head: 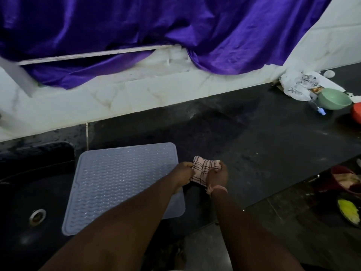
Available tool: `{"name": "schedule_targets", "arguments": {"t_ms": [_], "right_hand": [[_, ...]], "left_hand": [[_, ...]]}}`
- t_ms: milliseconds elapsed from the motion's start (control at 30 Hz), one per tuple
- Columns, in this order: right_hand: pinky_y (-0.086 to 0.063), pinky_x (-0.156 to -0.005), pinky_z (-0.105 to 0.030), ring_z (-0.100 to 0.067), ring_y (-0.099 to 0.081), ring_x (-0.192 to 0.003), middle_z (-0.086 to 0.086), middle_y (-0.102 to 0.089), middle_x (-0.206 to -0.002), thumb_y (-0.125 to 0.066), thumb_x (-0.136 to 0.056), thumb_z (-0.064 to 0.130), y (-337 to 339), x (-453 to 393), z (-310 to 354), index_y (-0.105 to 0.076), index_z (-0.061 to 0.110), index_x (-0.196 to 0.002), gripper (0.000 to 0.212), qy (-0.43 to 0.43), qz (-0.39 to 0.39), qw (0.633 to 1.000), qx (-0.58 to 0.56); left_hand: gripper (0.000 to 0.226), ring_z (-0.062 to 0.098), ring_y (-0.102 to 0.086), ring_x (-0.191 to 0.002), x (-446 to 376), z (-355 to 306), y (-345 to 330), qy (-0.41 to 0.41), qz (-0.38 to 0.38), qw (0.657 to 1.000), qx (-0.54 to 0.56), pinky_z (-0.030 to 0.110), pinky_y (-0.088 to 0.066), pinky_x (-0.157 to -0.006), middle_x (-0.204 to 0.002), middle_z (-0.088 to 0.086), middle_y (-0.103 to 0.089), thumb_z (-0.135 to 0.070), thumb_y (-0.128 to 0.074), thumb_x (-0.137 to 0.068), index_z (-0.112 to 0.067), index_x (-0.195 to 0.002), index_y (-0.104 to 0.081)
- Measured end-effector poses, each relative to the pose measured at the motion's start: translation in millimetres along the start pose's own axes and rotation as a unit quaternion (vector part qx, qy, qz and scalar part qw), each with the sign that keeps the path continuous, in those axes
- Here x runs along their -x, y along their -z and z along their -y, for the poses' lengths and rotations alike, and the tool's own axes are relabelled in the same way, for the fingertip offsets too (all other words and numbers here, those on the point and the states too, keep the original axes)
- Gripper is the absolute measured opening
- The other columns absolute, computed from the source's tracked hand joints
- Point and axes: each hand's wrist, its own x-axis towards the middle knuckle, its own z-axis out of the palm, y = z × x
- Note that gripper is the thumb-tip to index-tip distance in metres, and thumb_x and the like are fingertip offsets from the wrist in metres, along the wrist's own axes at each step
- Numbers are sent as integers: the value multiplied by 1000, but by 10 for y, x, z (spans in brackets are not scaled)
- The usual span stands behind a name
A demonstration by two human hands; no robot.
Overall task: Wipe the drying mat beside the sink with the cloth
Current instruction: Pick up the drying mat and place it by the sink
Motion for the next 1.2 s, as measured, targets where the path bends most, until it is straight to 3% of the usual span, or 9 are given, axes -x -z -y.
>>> {"name": "schedule_targets", "arguments": {"t_ms": [67, 167, 300, 367, 500, 633, 833, 967, 1200], "right_hand": [[-38, -108, -42, -37, -52, -128, -20, -53, -143, -51, -94, 3, -71, 55, -2, -43, 12, -148, 56, 33, -19, 989, 146], [-28, -110, -55, -41, -40, -134, -18, -37, -154, -58, -90, 20, -251, 264, 28, -35, 21, -152, 66, 132, -63, 922, 358], [-34, -107, -48, -30, -48, -123, -9, -53, -135, -54, -93, 24, -650, 521, 36, -55, 18, -133, 41, 341, 72, 821, 453], [-35, -108, -43, -30, -49, -118, -12, -54, -130, -49, -93, 20, -832, 603, 37, -56, 13, -131, 38, 355, 141, 788, 484], [-44, -102, -45, -36, -49, -122, -20, -49, -135, -56, -93, 21, -1125, 792, 137, -45, 6, -140, 50, 200, 133, 830, 503], [-41, -105, -51, -45, -46, -127, -28, -42, -142, -63, -94, 29, -1206, 703, 319, -39, -2, -141, 61, 94, 109, 869, 473], [-47, -94, -45, -41, -56, -114, -28, -54, -129, -57, -95, 17, -1188, 507, 240, -45, -3, -129, 41, 150, 131, 868, 456], [-47, -60, -36, -21, -52, -60, -12, -58, -78, -49, -98, 13, -1161, 477, 123, -44, 2, -115, 21, 186, 127, 889, 400], [-45, -72, -37, -26, -53, -77, -13, -57, -94, -50, -96, 8, -1228, 324, 249, -41, 8, -119, 24, 179, 150, 911, 339]], "left_hand": [[45, 23, -60, -114, -3, 53, 70, -5, -19, 1000, -2, 36, -51, -96, -127, 8, -62, -8, -53, -96, -16, -140, -51], [34, 22, -65, -103, 71, 146, 432, -58, -103, 993, -11, 38, -56, -92, -117, 8, -67, -11, -52, -97, -15, -129, -62], [19, 26, -67, -100, 279, 385, 1357, -130, -267, 952, -68, 45, -53, -95, -106, 7, -72, -19, -54, -100, -15, -109, -70], [22, 30, -65, -104, 411, 570, 1862, -99, -385, 913, -89, 42, -50, -96, -108, 10, -70, -22, -51, -101, -13, -107, -70], [31, 41, -59, -116, 692, 956, 2721, 40, -506, 859, -68, 42, -45, -100, -124, 23, -64, -13, -49, -97, -3, -121, -64], [37, 39, -59, -120, 885, 1255, 3083, 132, -456, 876, -86, 38, -48, -96, -129, 22, -62, -19, -50, -98, 0, -127, -62], [39, 39, -58, -121, 934, 1485, 3085, 105, -418, 900, -70, 39, -47, -101, -129, 22, -63, -29, -50, -102, -2, -125, -64], [32, 39, -58, -117, 991, 1602, 3019, 69, -428, 897, -88, 42, -46, -99, -125, 20, -63, -35, -48, -102, -10, -117, -62], [26, 38, -61, -110, 1045, 1798, 2893, 57, -427, 895, -119, 40, -46, -93, -118, 20, -65, -31, -46, -103, -10, -113, -58]]}}
